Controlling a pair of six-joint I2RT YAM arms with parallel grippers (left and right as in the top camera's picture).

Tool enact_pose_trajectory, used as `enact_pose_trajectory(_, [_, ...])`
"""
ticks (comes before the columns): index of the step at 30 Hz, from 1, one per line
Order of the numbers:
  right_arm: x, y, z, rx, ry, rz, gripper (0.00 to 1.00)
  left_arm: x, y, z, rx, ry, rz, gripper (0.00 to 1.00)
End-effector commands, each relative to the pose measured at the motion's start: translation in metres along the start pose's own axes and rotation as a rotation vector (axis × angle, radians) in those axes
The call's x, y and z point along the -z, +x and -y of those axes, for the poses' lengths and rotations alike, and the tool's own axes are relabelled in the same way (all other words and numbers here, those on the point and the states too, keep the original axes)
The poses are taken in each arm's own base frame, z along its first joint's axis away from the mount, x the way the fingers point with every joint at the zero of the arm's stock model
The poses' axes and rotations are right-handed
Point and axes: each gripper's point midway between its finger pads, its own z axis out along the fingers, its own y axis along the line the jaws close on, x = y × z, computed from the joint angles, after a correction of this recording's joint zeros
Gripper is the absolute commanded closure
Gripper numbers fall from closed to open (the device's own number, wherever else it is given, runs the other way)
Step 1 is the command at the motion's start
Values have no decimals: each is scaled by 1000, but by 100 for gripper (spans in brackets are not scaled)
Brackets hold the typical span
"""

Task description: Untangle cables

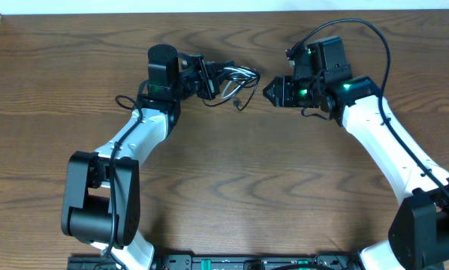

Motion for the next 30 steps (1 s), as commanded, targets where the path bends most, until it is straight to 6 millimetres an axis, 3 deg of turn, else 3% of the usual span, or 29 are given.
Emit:
enact_pose_trajectory(1, [-10,2,7,2,29,-9,52,2,4,6,49,16,-6,93])
enact_pose_trajectory(8, [-34,9,-4,12,-28,-40,53,2,3,7,50,20,1,93])
enact_pose_trajectory(16, [-44,-8,-27,-9,-88,38,55,2,3,7,50,20,1,93])
enact_pose_trajectory(20, [-50,-15,-22,-54,-50,73,60,2,3,7,50,20,0,93])
enact_pose_trajectory(25, [-71,-11,-20,-87,-51,62,63,2,3,7,50,19,0,93])
enact_pose_trajectory(30, [-86,-21,-9,-103,-23,113,65,2,4,6,50,17,-4,93])
